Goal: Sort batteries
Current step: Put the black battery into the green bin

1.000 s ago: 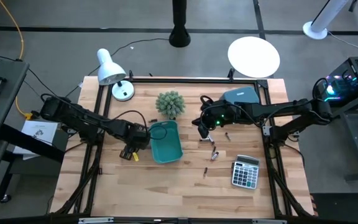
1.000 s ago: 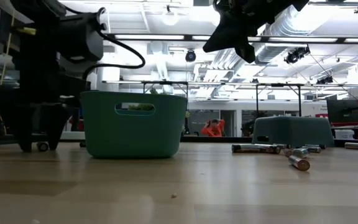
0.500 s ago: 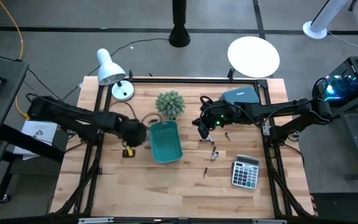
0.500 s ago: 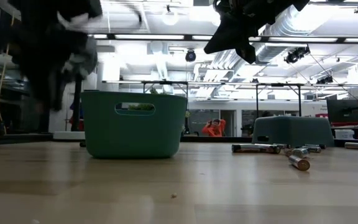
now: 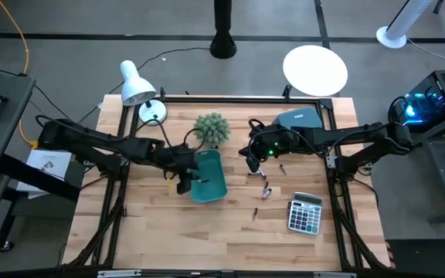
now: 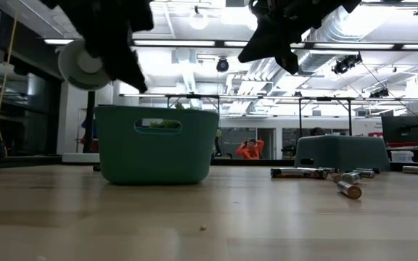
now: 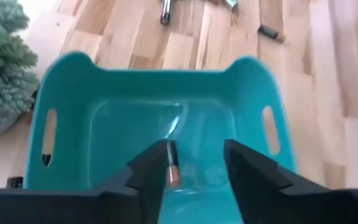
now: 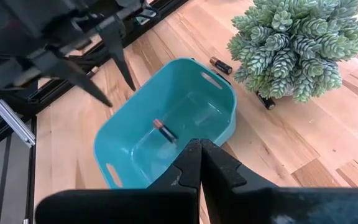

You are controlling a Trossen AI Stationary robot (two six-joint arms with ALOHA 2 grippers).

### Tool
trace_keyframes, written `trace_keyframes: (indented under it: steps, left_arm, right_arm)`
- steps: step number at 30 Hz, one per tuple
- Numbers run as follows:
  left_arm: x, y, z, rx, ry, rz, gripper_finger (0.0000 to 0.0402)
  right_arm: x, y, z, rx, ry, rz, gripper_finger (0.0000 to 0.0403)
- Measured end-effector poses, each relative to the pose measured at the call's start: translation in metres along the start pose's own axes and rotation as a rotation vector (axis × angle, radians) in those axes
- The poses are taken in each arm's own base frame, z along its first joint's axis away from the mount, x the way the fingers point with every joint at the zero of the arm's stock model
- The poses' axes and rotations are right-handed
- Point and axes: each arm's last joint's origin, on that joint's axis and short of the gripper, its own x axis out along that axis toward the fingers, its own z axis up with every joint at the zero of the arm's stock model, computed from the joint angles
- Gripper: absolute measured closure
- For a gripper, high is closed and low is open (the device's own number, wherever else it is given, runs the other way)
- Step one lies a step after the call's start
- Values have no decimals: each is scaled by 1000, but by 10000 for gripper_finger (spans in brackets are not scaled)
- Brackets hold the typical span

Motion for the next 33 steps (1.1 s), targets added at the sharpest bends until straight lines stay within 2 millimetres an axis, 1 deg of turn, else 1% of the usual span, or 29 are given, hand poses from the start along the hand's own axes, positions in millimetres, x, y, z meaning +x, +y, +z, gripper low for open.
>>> trace_keyframes:
  steps: [3,5,6,8,10,14,18,22,27,33]
  left_arm:
    - [-13,-3,9,-38,40,10,202]
    - [-25,-4,8,-112,101,37,193]
    - [-32,-5,4,-157,141,61,192]
    - [-44,-9,-10,-274,247,128,192]
    - [-53,-15,-30,-422,365,216,194]
    - [-63,-37,-68,-720,513,390,195]
    - [-53,-64,-102,-975,642,450,195]
    - [-36,-84,-131,-1080,795,469,195]
    - [-22,-92,-158,-1131,879,646,195]
    - [-9,-93,-173,-1198,850,822,195]
  right_arm:
    - [0,0,0,-6,0,0,403]
    - [0,0,0,-10,0,0,403]
    - [0,0,0,-11,0,0,403]
    - [0,0,0,-16,1,0,403]
    - [0,0,-1,-25,8,-3,403]
    - [0,-1,-2,-28,24,-10,403]
    - [0,-1,-3,-53,28,-12,403]
    - [0,-2,-2,-63,27,-15,403]
    - [0,-5,0,-56,25,-18,403]
    - [0,-9,2,-45,33,-4,403]
